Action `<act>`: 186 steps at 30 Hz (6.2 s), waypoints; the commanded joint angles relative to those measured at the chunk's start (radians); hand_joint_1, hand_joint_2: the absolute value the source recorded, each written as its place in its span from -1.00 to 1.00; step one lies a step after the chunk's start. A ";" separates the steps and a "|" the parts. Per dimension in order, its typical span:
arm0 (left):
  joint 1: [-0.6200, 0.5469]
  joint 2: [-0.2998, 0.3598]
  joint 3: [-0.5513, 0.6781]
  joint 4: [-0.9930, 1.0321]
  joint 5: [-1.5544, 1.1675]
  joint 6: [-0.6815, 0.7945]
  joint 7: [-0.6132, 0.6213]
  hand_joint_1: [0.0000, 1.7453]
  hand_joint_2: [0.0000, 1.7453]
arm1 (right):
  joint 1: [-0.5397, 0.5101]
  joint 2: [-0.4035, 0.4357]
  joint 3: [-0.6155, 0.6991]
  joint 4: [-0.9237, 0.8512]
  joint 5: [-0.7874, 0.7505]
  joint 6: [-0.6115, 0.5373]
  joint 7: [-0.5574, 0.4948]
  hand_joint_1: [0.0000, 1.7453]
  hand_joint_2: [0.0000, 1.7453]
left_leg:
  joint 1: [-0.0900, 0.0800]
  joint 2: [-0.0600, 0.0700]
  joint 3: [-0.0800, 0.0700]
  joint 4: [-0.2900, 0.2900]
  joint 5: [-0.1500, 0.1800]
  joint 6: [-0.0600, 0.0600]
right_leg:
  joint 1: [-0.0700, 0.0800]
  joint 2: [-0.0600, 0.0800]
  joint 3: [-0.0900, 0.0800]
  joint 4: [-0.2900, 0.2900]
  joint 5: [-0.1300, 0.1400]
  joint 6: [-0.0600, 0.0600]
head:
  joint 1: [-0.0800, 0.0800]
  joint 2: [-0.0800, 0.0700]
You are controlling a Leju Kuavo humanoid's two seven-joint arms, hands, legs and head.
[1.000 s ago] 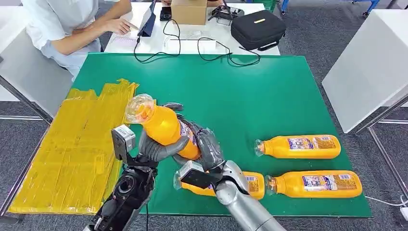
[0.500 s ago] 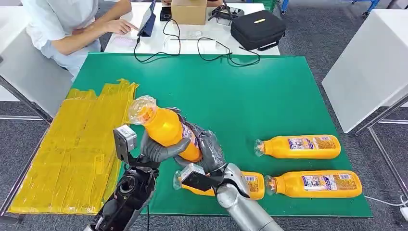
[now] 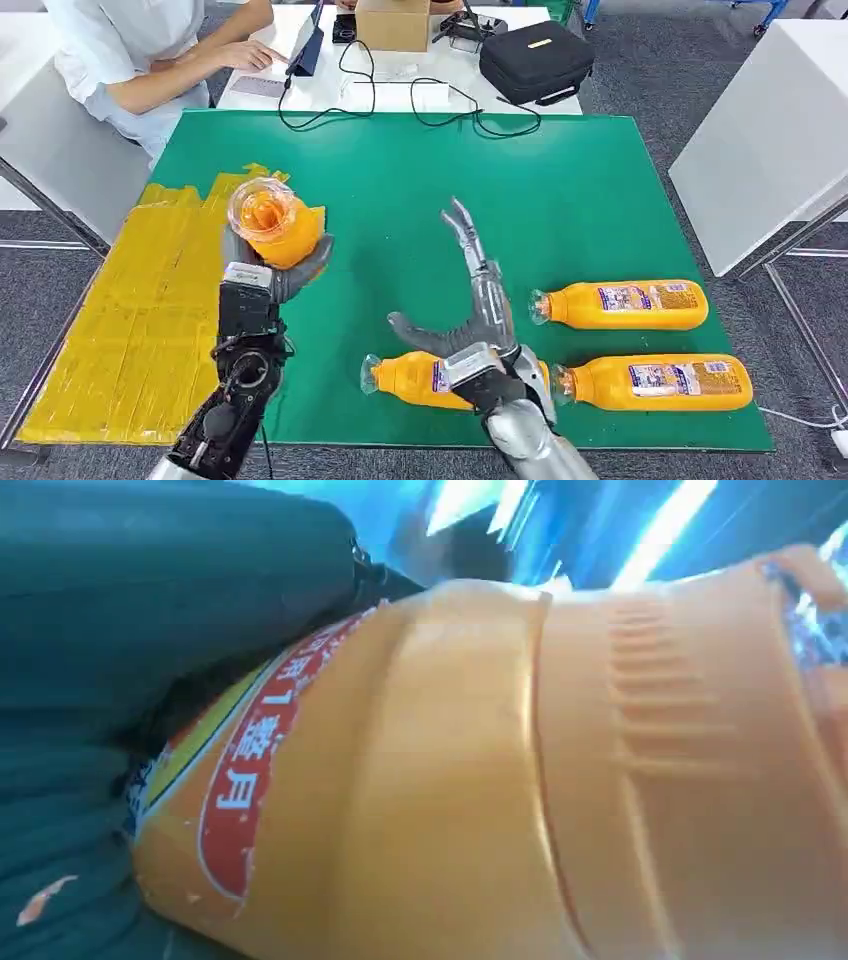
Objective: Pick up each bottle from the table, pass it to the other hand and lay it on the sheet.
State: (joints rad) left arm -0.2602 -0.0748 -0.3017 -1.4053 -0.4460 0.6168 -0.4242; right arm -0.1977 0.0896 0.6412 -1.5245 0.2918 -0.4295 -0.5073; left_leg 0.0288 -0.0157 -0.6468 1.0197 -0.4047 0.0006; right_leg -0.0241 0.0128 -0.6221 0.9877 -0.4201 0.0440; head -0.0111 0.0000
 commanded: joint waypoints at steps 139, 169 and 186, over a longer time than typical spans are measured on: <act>-0.081 0.038 -0.119 0.021 0.576 -0.883 0.226 -1.00 1.00 | 0.059 0.068 -0.393 0.156 -0.127 -0.082 -0.048 1.00 1.00 | 0.001 0.008 -0.002 -0.002 0.006 0.000 | 0.001 0.005 -0.006 -0.002 0.011 -0.003 | 0.000 0.000; -0.082 0.016 -0.143 -0.011 0.622 -0.927 0.213 -1.00 1.00 | -0.145 0.091 -0.028 0.508 0.240 0.015 0.023 1.00 1.00 | 0.001 0.009 -0.001 -0.002 0.006 0.000 | 0.001 0.006 -0.005 -0.002 0.011 -0.003 | 0.000 0.000; -0.142 -0.013 -0.103 0.097 0.716 -0.922 0.165 -1.00 1.00 | -0.106 0.083 0.147 0.418 0.328 0.038 0.006 1.00 1.00 | 0.001 0.005 -0.002 -0.002 0.006 0.000 | 0.002 0.001 -0.005 -0.001 0.010 -0.004 | 0.000 0.000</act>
State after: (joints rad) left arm -0.3016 -0.0725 -0.4131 -1.4446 0.2285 -0.3166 -0.2297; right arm -0.3166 0.2075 0.6100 -1.0857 0.5829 -0.4208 -0.4883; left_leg 0.0303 -0.0086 -0.6546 1.0186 -0.3970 -0.0014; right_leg -0.0234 0.0187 -0.6338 0.9868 -0.4074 0.0433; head -0.0107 0.0000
